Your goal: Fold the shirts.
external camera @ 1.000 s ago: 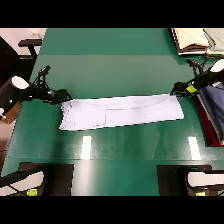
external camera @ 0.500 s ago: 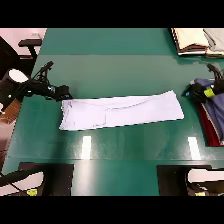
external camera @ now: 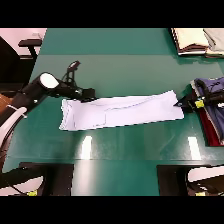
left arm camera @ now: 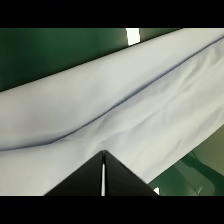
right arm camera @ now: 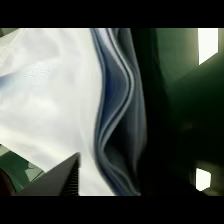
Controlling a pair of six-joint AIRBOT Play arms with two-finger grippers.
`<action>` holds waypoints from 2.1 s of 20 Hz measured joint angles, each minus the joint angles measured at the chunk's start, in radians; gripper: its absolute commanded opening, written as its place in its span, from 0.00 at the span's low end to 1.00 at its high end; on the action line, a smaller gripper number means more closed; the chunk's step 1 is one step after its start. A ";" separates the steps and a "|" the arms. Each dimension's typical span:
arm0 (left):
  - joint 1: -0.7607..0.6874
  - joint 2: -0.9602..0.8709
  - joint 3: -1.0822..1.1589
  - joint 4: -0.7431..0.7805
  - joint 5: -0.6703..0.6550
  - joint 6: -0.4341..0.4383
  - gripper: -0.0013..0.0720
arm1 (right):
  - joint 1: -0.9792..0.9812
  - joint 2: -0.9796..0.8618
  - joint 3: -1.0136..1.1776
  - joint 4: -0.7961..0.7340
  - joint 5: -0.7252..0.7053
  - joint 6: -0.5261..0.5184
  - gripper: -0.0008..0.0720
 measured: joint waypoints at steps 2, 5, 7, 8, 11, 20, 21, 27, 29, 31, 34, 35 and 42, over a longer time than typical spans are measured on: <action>-0.051 -0.042 0.028 -0.006 0.035 -0.024 0.05 | 0.027 -0.010 0.019 -0.005 -0.027 -0.007 0.03; -0.114 -0.135 0.100 -0.016 0.060 -0.042 0.05 | 0.050 0.020 0.071 0.009 -0.022 -0.014 0.03; -0.149 -0.206 0.156 -0.033 0.066 -0.048 0.05 | 0.069 0.068 0.117 0.012 -0.004 -0.016 0.03; -0.163 -0.241 0.185 -0.040 0.068 -0.051 0.05 | 0.081 0.096 0.140 0.014 0.006 -0.014 0.03; -0.208 -0.334 0.263 -0.053 0.058 -0.055 0.05 | 0.137 0.198 0.213 0.016 0.024 0.019 0.03; -0.304 -0.502 0.414 -0.064 0.045 -0.056 0.05 | 0.382 0.370 0.378 0.119 0.018 0.099 0.03; -0.307 -0.508 0.419 -0.066 0.045 -0.057 0.05 | 0.407 0.373 0.387 0.142 0.015 0.101 0.03; -0.298 -0.505 0.431 -0.066 0.051 -0.056 0.05 | 0.535 0.383 0.406 0.217 -0.017 0.112 0.03; -0.257 -0.458 0.432 -0.046 0.036 -0.056 0.05 | 0.578 0.384 0.407 0.235 -0.028 0.112 0.03; -0.198 -0.377 0.432 -0.002 0.007 -0.056 0.05 | 0.632 0.382 0.408 0.241 -0.046 0.113 0.03; -0.074 -0.215 0.433 0.092 -0.032 -0.056 0.05 | 0.759 0.351 0.409 0.266 -0.108 0.108 0.03; -0.025 -0.152 0.433 0.126 -0.047 -0.056 0.05 | 0.811 0.331 0.409 0.282 -0.140 0.099 0.03; 0.243 0.179 0.433 0.293 -0.125 -0.056 0.05 | 1.196 0.100 0.409 0.381 -0.390 -0.034 0.81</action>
